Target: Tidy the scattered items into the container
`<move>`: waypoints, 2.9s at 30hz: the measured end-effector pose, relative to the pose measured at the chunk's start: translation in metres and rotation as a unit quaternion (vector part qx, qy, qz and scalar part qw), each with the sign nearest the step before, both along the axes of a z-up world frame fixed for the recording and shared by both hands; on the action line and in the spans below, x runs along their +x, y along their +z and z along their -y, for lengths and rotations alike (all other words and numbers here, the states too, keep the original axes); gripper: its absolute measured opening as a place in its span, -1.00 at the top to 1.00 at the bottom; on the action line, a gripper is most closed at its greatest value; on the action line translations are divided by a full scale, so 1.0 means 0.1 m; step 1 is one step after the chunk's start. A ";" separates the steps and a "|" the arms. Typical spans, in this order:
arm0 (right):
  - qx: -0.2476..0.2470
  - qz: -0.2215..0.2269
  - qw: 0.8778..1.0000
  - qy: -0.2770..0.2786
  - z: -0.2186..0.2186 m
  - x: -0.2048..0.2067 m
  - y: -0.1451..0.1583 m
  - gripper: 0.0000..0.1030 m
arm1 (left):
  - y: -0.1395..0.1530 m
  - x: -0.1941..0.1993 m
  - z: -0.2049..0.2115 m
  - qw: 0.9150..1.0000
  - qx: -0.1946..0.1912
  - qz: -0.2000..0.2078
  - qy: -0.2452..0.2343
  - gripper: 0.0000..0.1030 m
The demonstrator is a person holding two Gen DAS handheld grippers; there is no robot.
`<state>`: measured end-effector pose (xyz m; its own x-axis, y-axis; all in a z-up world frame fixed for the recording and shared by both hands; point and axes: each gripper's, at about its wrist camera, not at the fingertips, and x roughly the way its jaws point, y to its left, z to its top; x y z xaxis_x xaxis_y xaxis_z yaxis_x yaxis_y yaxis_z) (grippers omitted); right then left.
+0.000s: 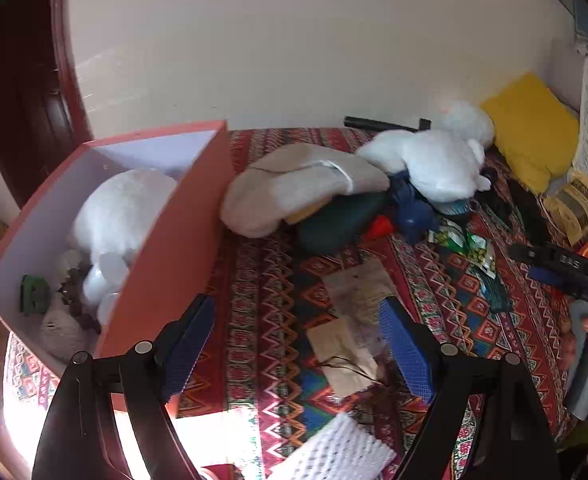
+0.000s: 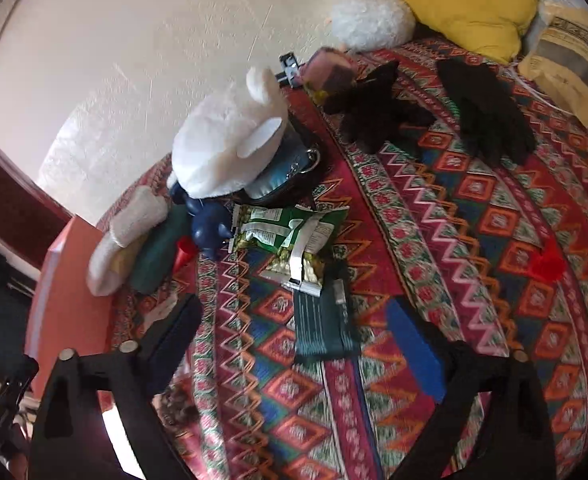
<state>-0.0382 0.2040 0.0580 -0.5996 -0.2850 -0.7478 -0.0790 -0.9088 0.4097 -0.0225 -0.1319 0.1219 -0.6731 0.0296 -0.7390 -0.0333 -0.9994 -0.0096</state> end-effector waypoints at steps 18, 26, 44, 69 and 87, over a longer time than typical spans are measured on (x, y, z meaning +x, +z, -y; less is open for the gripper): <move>-0.146 -0.058 0.986 -0.050 -1.04 -0.07 0.25 0.50 | -0.91 -1.36 -1.73 0.978 0.161 0.117 -0.058 -0.63; -0.212 -0.038 0.975 -0.054 -1.20 -0.19 0.16 0.50 | -1.07 -1.96 -1.96 0.974 0.177 0.128 0.057 0.00; -0.218 -0.043 0.975 -0.024 -0.83 -0.11 0.32 0.50 | 0.42 0.20 0.06 0.975 0.198 -0.036 0.092 0.51; -0.049 -0.174 0.931 0.316 3.24 0.74 1.71 0.44 | 0.48 1.30 3.25 0.901 0.184 -0.112 0.376 -0.77; -0.033 -0.095 0.992 0.076 1.00 0.60 0.91 -0.39 | 0.73 0.87 2.14 0.956 0.105 -0.128 0.242 -0.77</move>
<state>0.0213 0.1043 0.1489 -0.6742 -0.4270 -0.6026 0.1413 -0.8755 0.4622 0.0643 -0.3459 0.1949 -0.8034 -0.2022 -0.5601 0.4050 -0.8750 -0.2651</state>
